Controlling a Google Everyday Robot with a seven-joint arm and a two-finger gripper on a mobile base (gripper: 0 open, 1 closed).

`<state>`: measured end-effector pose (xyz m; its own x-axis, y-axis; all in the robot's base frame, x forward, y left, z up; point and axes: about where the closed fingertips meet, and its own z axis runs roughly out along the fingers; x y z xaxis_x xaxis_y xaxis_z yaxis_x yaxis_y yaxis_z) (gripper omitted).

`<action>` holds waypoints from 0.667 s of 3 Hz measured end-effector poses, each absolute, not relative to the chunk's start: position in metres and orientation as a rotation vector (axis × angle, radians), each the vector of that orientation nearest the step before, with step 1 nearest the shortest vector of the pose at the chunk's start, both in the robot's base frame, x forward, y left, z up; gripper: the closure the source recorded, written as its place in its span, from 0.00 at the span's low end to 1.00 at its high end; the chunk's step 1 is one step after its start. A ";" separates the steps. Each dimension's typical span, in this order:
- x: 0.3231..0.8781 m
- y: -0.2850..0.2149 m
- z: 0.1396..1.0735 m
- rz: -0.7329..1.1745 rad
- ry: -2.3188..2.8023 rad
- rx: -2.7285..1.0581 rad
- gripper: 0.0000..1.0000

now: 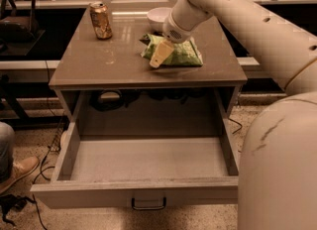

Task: Place green jalapeno chip bag into top drawer

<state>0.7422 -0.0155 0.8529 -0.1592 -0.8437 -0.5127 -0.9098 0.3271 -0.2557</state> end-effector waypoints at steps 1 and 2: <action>0.750 -0.012 0.850 0.171 2.019 -1.506 0.47; 0.752 -0.008 0.855 0.183 2.012 -1.468 0.79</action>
Offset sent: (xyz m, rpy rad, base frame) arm 0.0161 0.0066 0.0055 0.0624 -0.0218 -0.0473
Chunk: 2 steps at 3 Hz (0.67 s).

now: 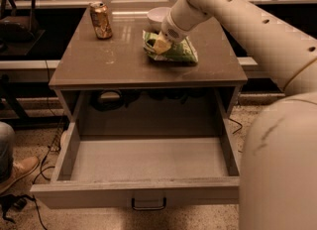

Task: Place green jalapeno chip bag into top drawer

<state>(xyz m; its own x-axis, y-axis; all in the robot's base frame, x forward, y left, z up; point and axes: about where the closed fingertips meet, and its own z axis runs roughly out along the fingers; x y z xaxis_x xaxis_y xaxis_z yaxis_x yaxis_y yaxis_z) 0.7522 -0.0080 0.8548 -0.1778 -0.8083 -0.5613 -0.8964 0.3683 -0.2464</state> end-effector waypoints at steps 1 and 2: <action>0.744 -0.020 0.878 0.180 1.973 -1.388 0.99; 0.723 -0.054 0.911 0.094 1.975 -1.272 1.00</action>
Offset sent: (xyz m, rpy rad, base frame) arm -0.0762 -0.0983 0.1095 0.0445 -0.2209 -0.2748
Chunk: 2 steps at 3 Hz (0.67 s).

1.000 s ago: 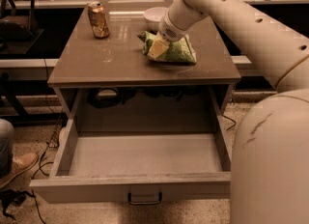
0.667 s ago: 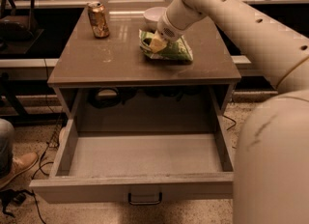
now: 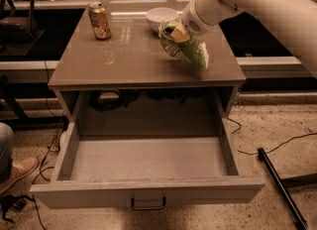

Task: Place green jalapeno chip bag into top drawer

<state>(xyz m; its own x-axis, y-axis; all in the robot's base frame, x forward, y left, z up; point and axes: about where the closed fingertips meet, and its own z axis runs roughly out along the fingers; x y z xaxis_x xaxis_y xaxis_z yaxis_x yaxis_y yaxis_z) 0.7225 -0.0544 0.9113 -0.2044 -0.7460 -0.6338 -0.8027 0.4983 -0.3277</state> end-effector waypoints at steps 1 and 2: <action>0.678 -0.085 0.939 0.006 2.034 -1.168 1.00; 0.678 -0.085 0.939 0.006 2.034 -1.168 1.00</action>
Offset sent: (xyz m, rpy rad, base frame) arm -0.0345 -0.0285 0.0222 -0.0195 -0.0183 -0.0961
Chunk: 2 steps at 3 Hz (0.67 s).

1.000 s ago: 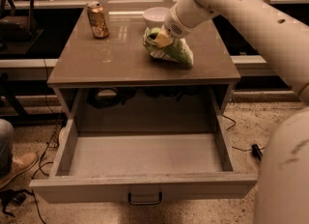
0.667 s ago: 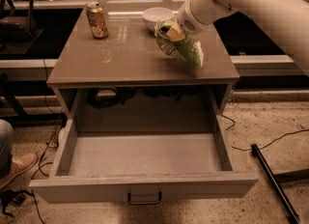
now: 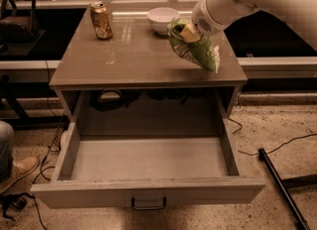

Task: Place green jalapeno chip bag into top drawer

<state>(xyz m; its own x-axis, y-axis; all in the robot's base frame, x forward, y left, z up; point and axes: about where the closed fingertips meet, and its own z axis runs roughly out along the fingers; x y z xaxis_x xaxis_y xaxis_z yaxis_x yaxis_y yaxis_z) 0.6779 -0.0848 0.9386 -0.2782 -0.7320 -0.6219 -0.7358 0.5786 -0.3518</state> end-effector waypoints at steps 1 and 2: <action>0.665 -0.088 0.923 0.035 2.065 -1.180 1.00; 0.622 -0.095 0.909 0.082 2.117 -1.191 1.00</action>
Offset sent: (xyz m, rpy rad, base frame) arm -0.1385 -0.0316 -0.0616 0.0078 0.2276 -0.0006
